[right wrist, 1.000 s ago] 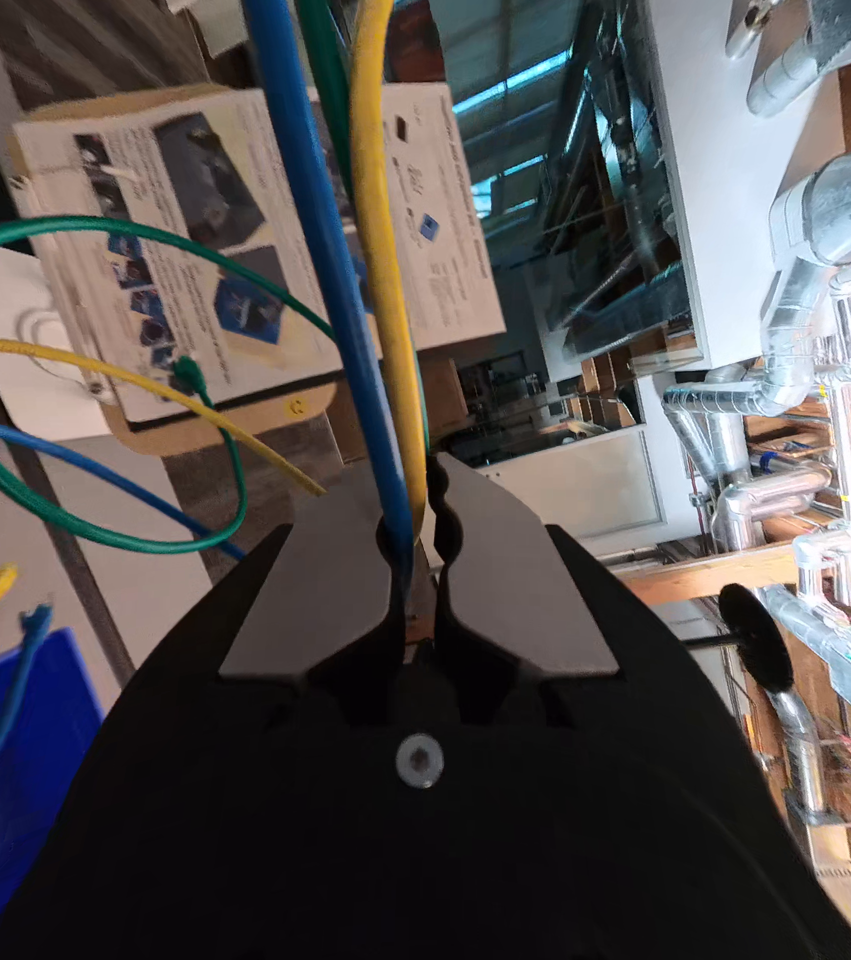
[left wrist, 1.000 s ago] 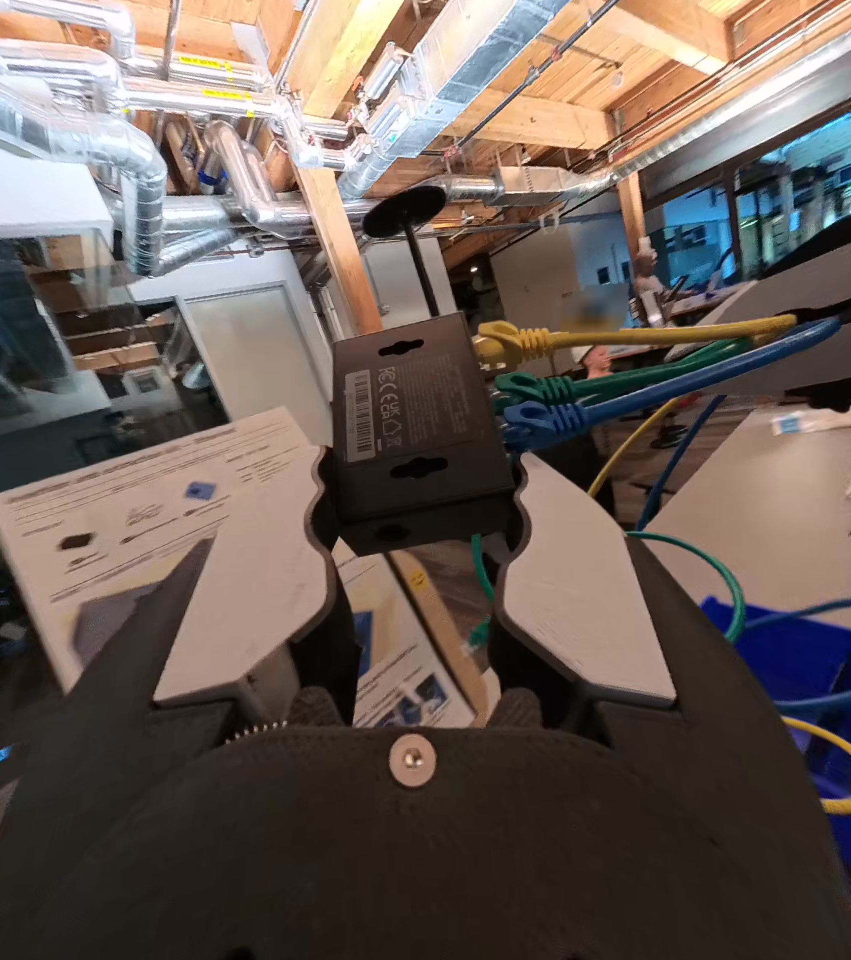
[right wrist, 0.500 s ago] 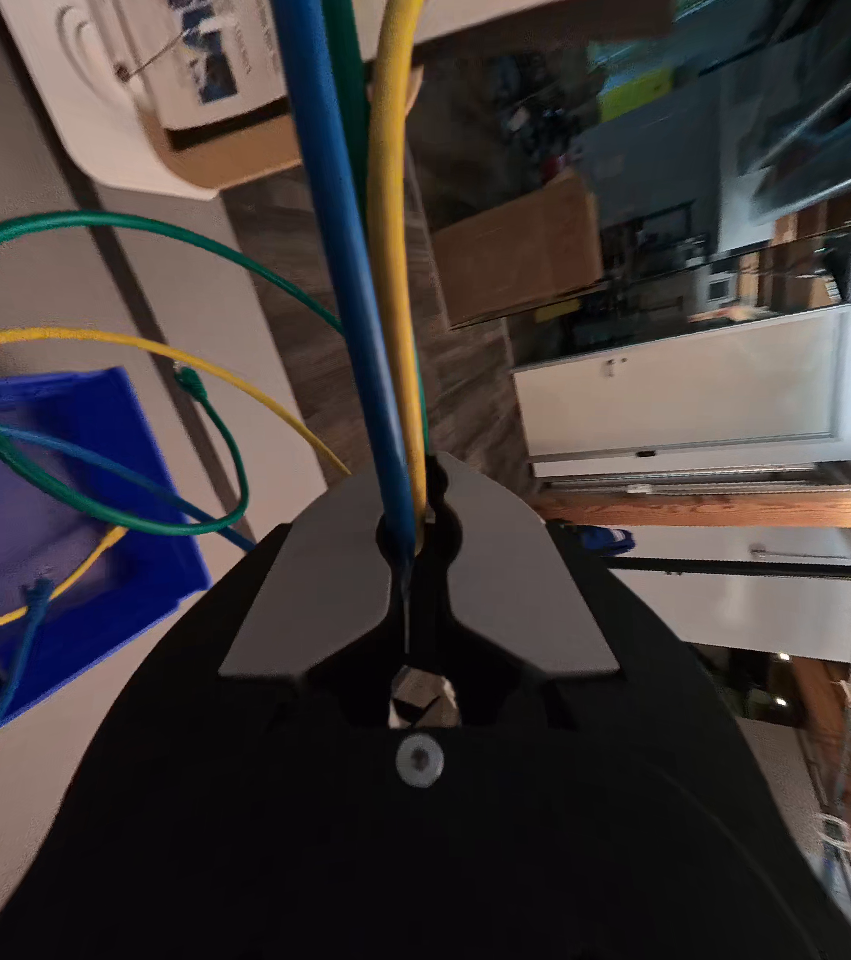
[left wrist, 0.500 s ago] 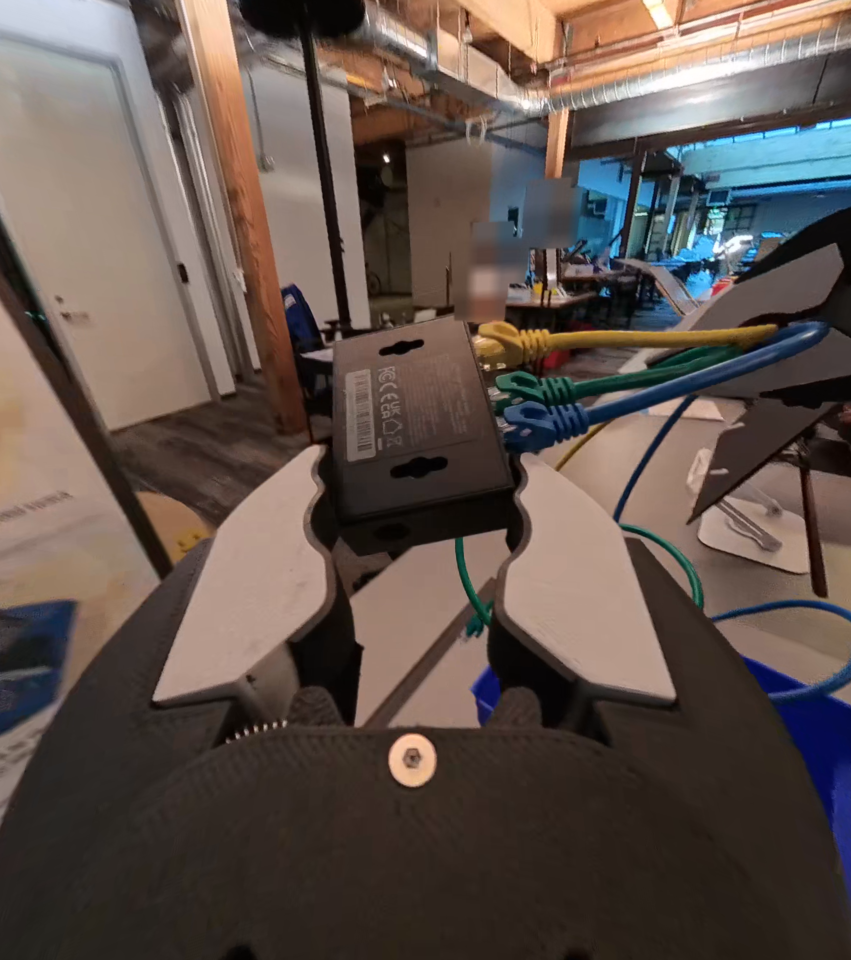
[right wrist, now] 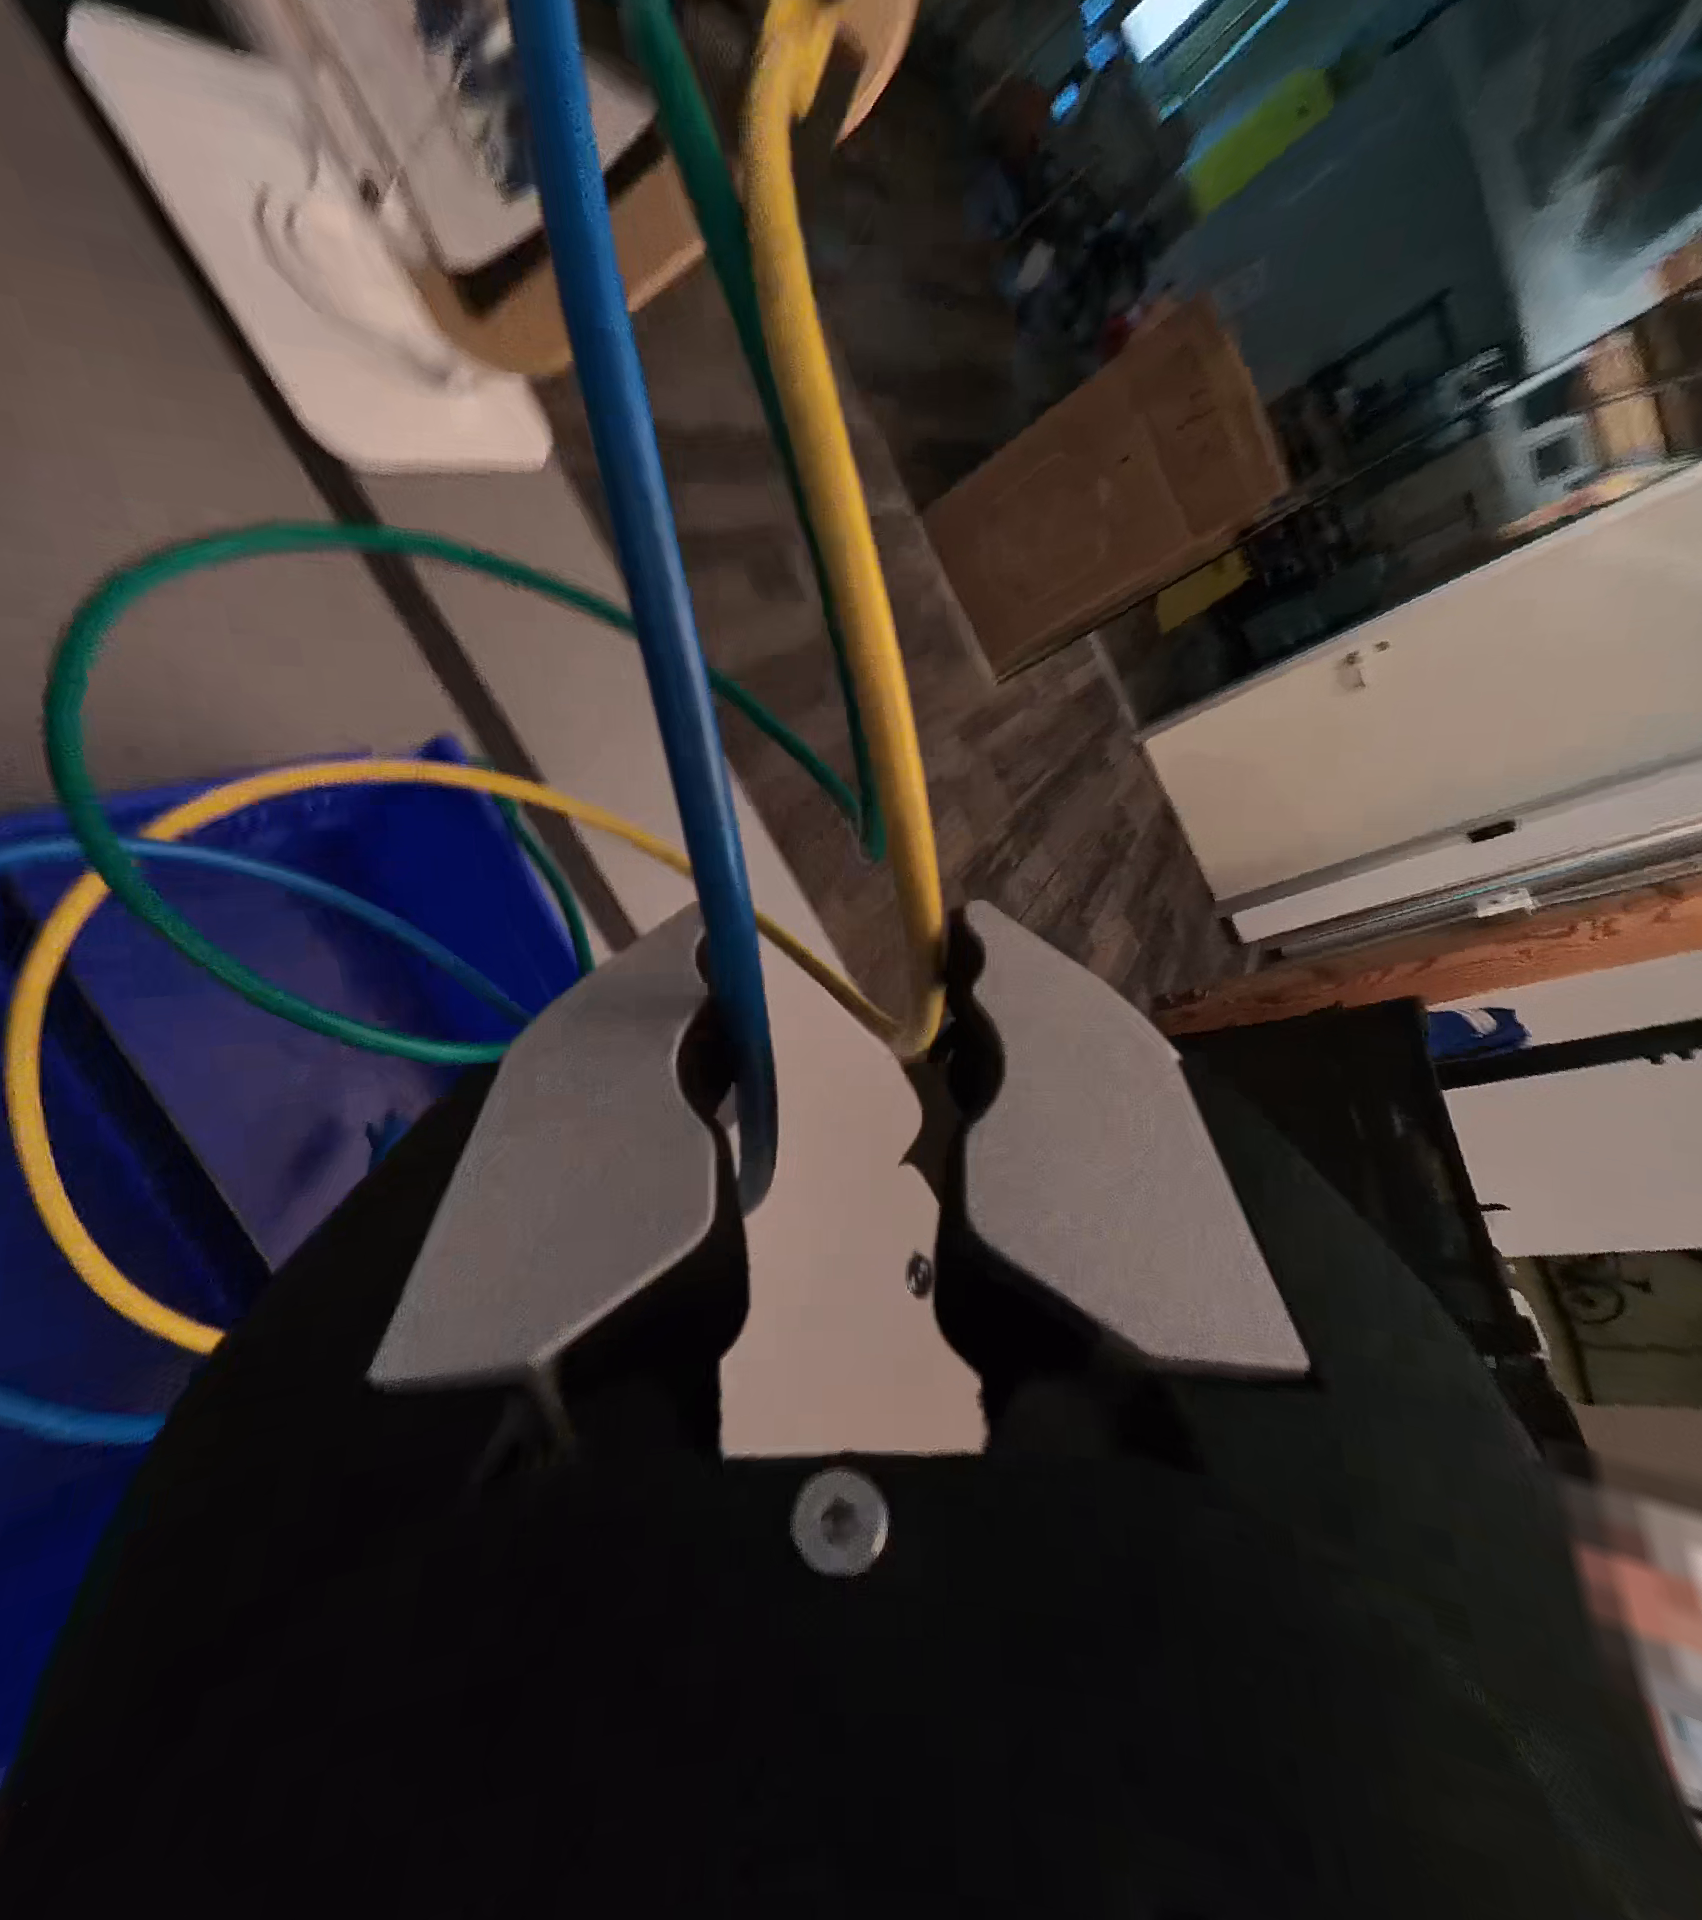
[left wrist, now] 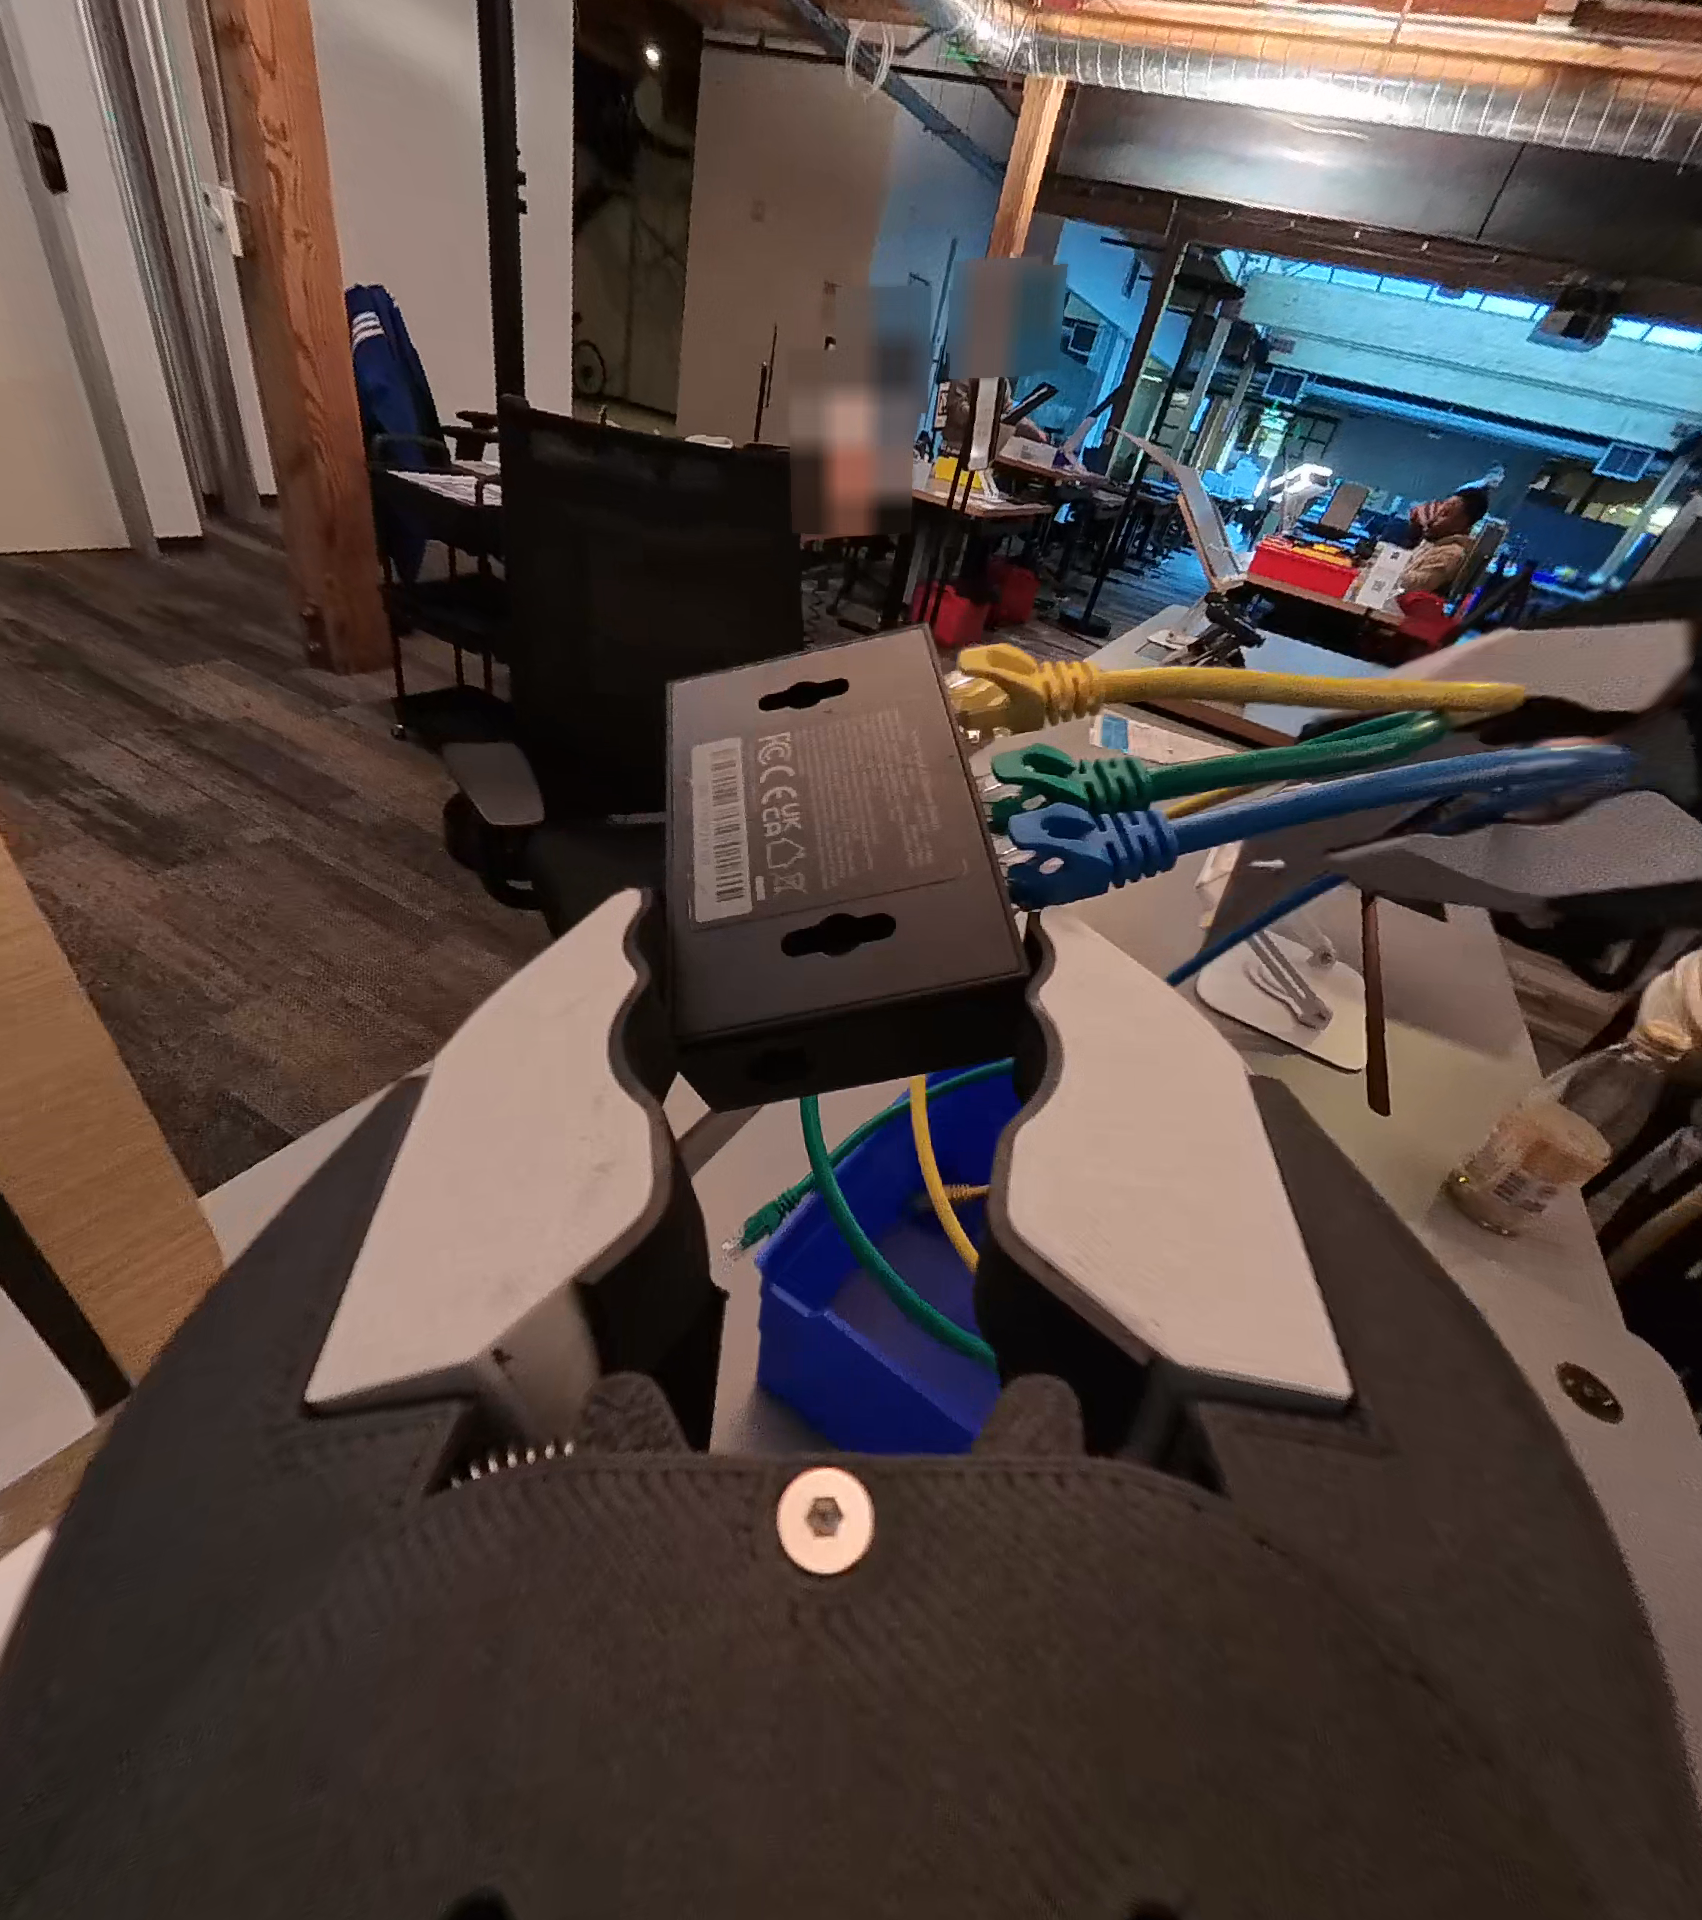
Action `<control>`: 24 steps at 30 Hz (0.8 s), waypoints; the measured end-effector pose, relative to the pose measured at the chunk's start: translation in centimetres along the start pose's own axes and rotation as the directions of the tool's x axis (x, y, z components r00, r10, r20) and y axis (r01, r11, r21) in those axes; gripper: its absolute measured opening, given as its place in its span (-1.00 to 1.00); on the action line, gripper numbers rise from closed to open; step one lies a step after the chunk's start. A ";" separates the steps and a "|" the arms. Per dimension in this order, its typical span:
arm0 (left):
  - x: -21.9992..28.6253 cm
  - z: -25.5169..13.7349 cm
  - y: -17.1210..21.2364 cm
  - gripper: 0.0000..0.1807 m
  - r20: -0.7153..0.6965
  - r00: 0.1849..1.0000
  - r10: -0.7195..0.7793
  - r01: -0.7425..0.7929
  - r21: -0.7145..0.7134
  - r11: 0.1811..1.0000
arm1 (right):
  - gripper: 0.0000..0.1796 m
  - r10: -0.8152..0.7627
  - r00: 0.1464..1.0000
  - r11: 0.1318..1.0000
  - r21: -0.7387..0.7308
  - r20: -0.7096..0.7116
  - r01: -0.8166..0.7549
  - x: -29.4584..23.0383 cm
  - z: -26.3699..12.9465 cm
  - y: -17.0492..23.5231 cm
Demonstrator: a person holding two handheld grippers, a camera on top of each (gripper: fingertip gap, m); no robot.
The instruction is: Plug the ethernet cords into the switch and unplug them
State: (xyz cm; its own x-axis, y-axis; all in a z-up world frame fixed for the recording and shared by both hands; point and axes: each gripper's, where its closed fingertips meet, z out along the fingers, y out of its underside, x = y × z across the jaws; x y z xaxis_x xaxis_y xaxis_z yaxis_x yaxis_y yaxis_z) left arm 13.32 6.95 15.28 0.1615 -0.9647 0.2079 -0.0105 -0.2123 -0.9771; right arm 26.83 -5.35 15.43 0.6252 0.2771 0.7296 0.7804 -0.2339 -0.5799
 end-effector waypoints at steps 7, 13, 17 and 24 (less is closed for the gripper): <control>0.1 0.6 0.7 -0.31 0.000 1.000 -0.011 0.011 -0.014 1.000 | -0.29 0.005 0.990 0.980 0.198 -0.143 0.024 -7.1 -7.1 -2.3; 0.8 0.7 0.4 -0.31 -0.017 1.000 -0.003 0.003 -0.023 1.000 | -0.03 -0.286 0.950 0.956 -0.031 0.125 0.292 -17.5 0.3 1.6; 1.3 0.6 0.1 -0.30 -0.016 1.000 0.009 -0.010 -0.024 1.000 | 0.02 -0.243 0.944 0.933 -0.211 0.225 0.290 -18.4 4.3 5.2; 1.0 0.4 -0.1 -0.31 -0.010 1.000 0.025 -0.025 -0.043 0.999 | -0.79 -0.310 0.934 0.889 -0.295 0.179 0.351 -18.1 5.9 6.5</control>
State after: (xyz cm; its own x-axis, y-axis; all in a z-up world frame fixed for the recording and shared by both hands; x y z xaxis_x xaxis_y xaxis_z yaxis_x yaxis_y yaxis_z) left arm 13.82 6.05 15.52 0.1515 -0.9712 0.1841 -0.0570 -0.1945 -0.9792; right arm 20.67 -6.44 -3.69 0.3440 0.4977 0.7962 0.9101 -0.3855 -0.1522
